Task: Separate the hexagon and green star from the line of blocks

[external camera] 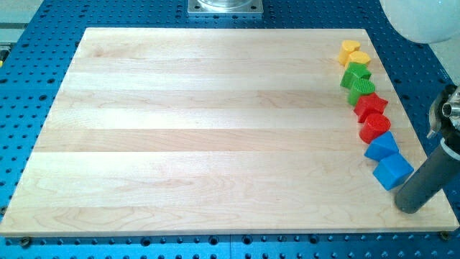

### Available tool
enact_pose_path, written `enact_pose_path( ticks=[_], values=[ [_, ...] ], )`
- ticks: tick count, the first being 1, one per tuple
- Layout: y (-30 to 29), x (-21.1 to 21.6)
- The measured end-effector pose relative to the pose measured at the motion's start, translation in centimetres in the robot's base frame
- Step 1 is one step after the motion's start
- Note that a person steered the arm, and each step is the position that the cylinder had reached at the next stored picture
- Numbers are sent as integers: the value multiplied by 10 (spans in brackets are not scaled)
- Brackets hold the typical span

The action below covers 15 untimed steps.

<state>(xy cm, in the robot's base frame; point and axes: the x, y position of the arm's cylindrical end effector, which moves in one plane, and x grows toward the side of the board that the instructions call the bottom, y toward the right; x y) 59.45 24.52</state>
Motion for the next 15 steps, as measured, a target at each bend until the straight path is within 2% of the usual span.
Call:
enact_pose_path(
  ticks=[1,2,3,4,5,7,8,9,11,12,13,14,15],
  values=[
    [4,2],
    [35,-1],
    [88,-92],
    [92,-196],
    [71,-234],
    [31,-269],
    [-44,-274],
    [-74,-277],
    [-80,-304],
    [-130,-283],
    [-170,-205],
    [-115,-171],
    [-55,-201]
  ],
)
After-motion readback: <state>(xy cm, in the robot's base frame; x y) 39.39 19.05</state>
